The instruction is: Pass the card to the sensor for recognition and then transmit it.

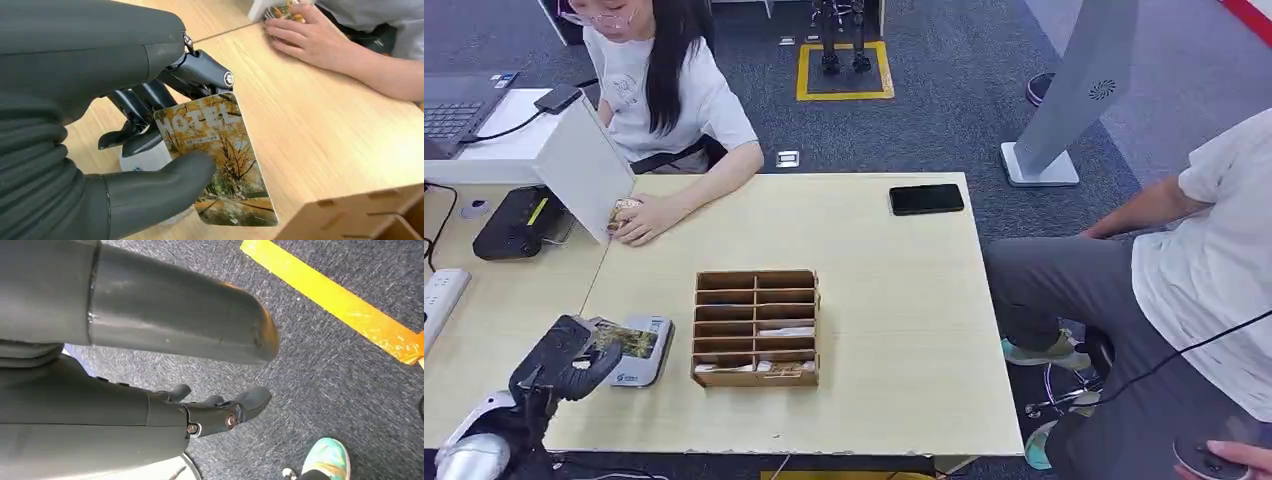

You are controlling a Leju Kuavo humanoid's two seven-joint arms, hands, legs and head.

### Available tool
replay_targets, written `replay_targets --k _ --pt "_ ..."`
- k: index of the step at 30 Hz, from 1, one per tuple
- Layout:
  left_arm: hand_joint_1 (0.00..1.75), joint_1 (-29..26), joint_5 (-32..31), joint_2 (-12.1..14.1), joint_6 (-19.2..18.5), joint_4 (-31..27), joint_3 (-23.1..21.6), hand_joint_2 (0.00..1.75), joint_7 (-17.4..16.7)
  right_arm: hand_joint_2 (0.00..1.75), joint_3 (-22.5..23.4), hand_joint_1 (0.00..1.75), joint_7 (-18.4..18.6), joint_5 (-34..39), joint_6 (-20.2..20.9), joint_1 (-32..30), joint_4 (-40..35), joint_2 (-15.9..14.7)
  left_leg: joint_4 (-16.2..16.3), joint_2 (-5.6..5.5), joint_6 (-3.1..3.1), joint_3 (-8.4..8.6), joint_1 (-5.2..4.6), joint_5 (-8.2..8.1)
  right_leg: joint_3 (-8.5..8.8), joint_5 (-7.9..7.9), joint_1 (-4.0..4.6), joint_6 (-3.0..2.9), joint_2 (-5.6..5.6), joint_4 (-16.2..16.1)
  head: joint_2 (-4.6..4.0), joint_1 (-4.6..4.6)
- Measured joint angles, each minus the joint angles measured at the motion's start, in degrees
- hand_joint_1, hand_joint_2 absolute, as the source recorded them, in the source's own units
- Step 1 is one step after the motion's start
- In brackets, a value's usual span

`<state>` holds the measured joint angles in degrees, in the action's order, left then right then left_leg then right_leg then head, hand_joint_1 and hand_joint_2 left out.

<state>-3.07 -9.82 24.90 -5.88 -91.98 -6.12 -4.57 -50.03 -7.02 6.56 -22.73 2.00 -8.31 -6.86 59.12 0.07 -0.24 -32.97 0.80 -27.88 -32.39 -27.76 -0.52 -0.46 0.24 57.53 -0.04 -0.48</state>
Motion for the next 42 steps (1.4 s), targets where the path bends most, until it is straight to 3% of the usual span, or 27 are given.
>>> replay_targets --k 6,26,37,42 --pt "1.75 0.0 -3.0 -1.0 1.7 1.5 0.0 1.75 0.0 0.0 0.0 0.0 0.2 0.0 0.0 0.0 0.0 0.0 0.0 -0.01 0.0 0.0 0.0 0.0 0.0 0.0 0.0 0.0 -0.01 0.0 0.0 -0.02" --pt "1.75 1.8 0.0 -6.3 3.8 5.6 2.9 1.75 0.2 0.0 -0.4 0.0 0.8 -0.5 0.0 0.9 -0.1 0.0 0.0 -0.02 0.0 0.01 0.0 0.0 0.0 0.0 0.0 0.0 -0.01 0.0 0.0 -0.02" --pt "1.75 2.2 -2.2 -6.9 4.0 8.1 2.9 1.75 0.0 0.0 -0.5 0.0 1.2 -0.5 0.2 1.0 -0.2 0.0 0.0 -0.01 0.0 0.01 0.0 0.0 0.0 0.0 0.0 0.0 -0.01 0.0 0.0 0.0" --pt "1.75 2.3 -6.1 -6.8 4.9 8.9 2.9 1.75 -0.9 0.0 -0.5 0.0 1.2 -0.5 0.2 1.0 -0.2 0.0 0.0 -0.01 0.0 0.01 0.0 0.0 0.0 0.0 0.0 0.0 -0.01 0.0 0.0 0.0"
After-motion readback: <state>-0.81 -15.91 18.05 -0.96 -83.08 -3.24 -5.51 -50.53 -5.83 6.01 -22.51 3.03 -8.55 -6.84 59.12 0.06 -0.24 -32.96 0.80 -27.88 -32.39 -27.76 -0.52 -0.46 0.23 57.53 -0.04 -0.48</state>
